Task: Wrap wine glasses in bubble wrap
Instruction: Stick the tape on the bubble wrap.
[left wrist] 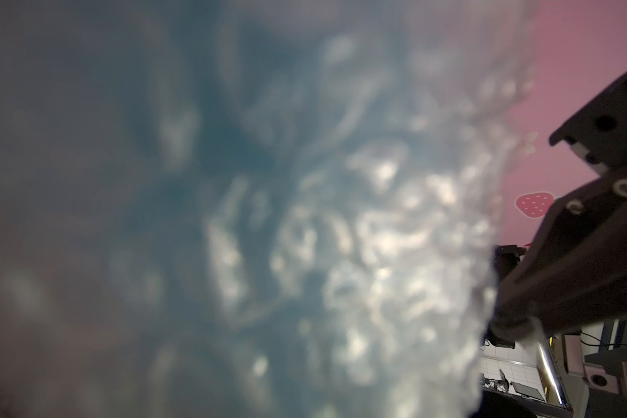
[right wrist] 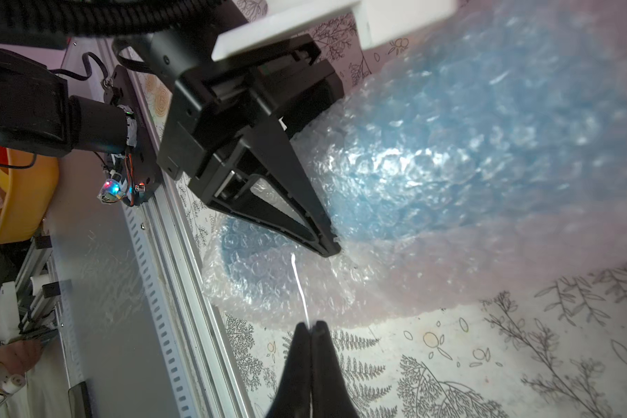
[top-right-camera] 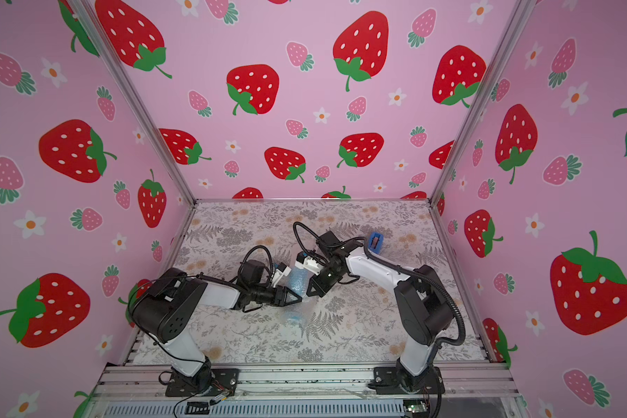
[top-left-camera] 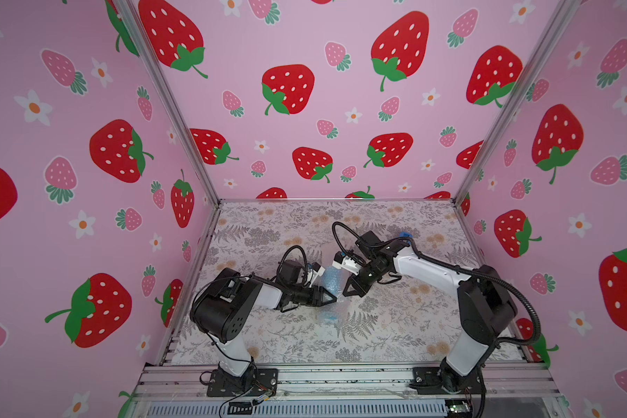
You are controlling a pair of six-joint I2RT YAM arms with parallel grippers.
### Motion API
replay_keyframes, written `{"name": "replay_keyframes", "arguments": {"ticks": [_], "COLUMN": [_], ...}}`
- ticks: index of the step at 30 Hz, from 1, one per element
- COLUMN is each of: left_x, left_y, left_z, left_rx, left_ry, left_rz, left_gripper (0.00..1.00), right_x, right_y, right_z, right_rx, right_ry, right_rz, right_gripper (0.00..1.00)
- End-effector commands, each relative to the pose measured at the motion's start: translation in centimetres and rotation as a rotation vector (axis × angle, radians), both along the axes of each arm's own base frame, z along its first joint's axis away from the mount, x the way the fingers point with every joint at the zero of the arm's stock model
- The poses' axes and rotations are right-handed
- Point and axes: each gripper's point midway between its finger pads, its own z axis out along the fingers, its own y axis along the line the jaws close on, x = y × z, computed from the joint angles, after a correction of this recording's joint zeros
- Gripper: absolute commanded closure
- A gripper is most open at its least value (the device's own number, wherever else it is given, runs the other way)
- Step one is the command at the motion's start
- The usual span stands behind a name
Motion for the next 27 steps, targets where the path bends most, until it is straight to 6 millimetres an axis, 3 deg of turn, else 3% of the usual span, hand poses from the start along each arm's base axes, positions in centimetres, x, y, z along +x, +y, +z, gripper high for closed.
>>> {"name": "replay_keyframes", "arguments": {"ticks": [1, 14, 27], "left_x": [-0.3, -0.3, -0.6], "left_y": [0.1, 0.2, -0.1], "left_z": [-0.5, -0.4, -0.4], "left_rx": [0.012, 0.008, 0.004], "left_ry": [0.026, 0.021, 0.022], "left_rz": [-0.01, -0.005, -0.015], "left_gripper": [0.47, 0.47, 0.48], "right_x": [-0.3, 2.3, 3.1], "right_y": [0.3, 0.3, 1.1], "right_z": [0.1, -2.3, -2.6], "right_rx": [-0.027, -0.171, -0.187], "right_ry": [-0.035, -0.088, -0.048], "right_rz": [0.058, 0.014, -0.059], "right_gripper": [1.0, 1.0, 1.0]}}
